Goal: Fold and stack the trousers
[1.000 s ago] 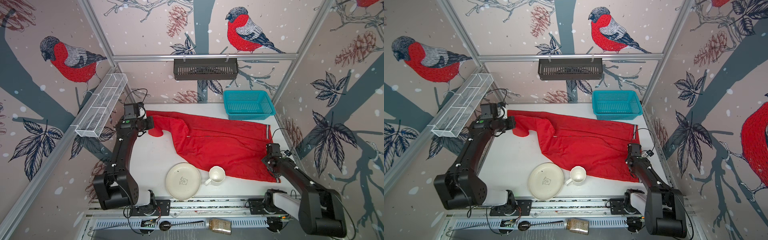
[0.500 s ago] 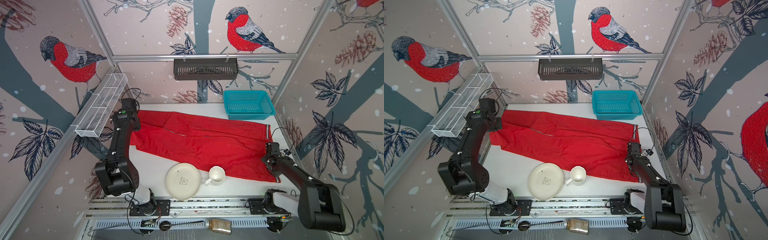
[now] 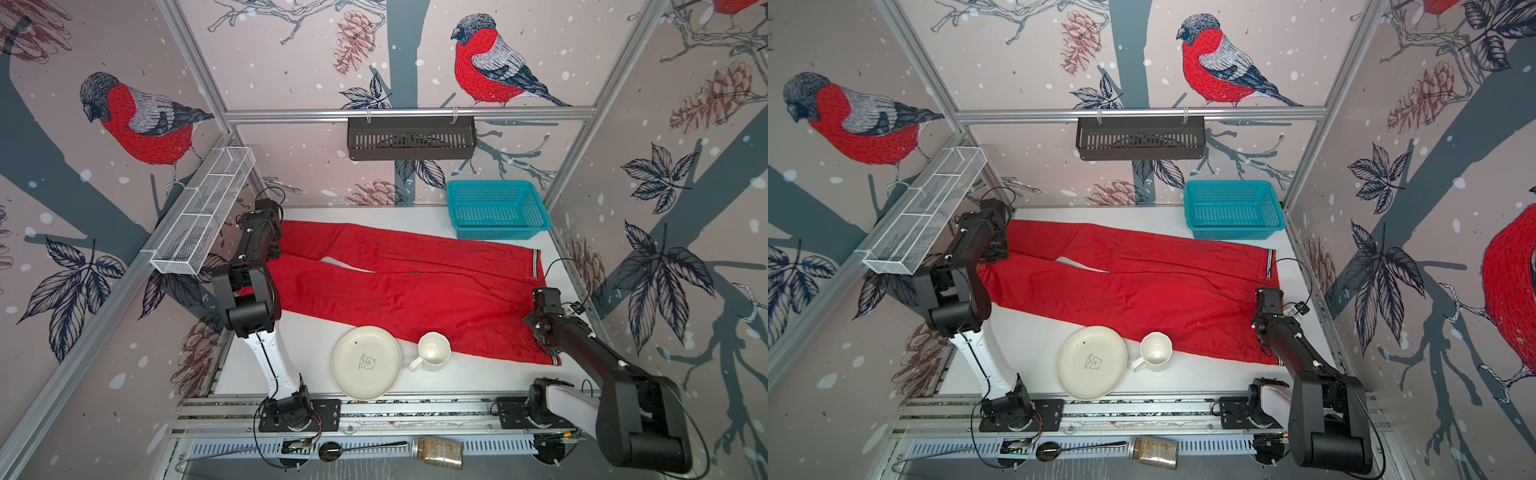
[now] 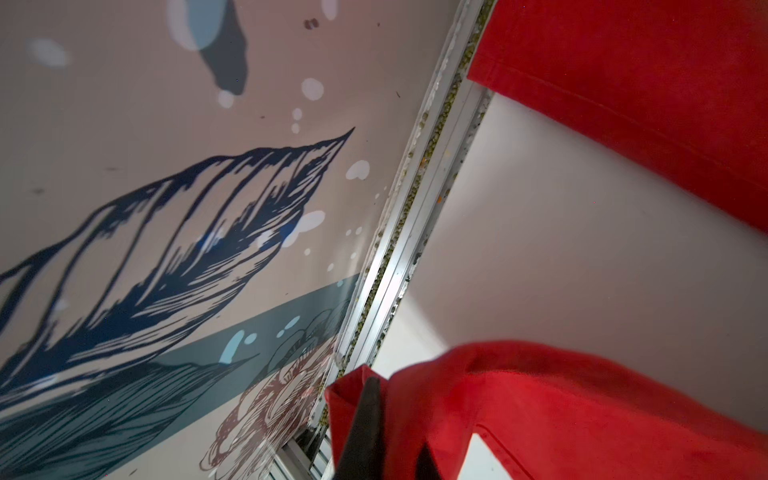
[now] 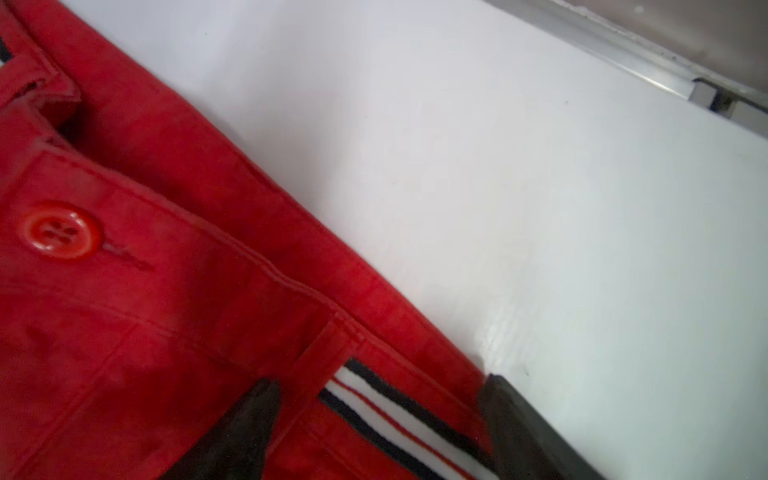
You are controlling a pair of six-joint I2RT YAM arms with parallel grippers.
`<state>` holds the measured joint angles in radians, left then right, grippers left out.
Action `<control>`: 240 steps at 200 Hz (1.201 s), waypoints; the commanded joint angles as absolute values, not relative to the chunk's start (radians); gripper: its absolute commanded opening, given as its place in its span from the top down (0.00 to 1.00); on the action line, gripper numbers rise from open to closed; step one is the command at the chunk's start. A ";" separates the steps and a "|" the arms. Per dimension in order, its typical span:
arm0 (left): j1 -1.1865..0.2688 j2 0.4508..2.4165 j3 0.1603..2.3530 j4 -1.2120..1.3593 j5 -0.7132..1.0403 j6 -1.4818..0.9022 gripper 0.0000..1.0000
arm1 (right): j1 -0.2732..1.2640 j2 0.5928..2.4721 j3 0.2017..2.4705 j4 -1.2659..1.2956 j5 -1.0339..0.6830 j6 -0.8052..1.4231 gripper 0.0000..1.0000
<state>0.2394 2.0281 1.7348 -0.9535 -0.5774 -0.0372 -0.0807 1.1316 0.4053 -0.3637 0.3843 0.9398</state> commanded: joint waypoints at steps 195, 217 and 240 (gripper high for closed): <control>0.157 1.743 1.462 -0.822 0.103 -0.079 0.06 | -0.211 1.153 0.494 -0.401 0.477 0.916 0.19; 0.124 1.737 1.418 -0.798 0.132 -0.081 0.07 | -0.209 1.117 0.544 -0.399 0.417 0.884 0.19; 0.117 1.744 1.388 -0.782 0.126 -0.083 0.07 | -0.152 1.068 0.598 -0.377 0.355 0.782 0.20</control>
<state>0.1196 1.7466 1.4132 -0.8284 0.0933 -0.0780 -0.1963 1.1030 0.5499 -0.3901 0.4145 0.8944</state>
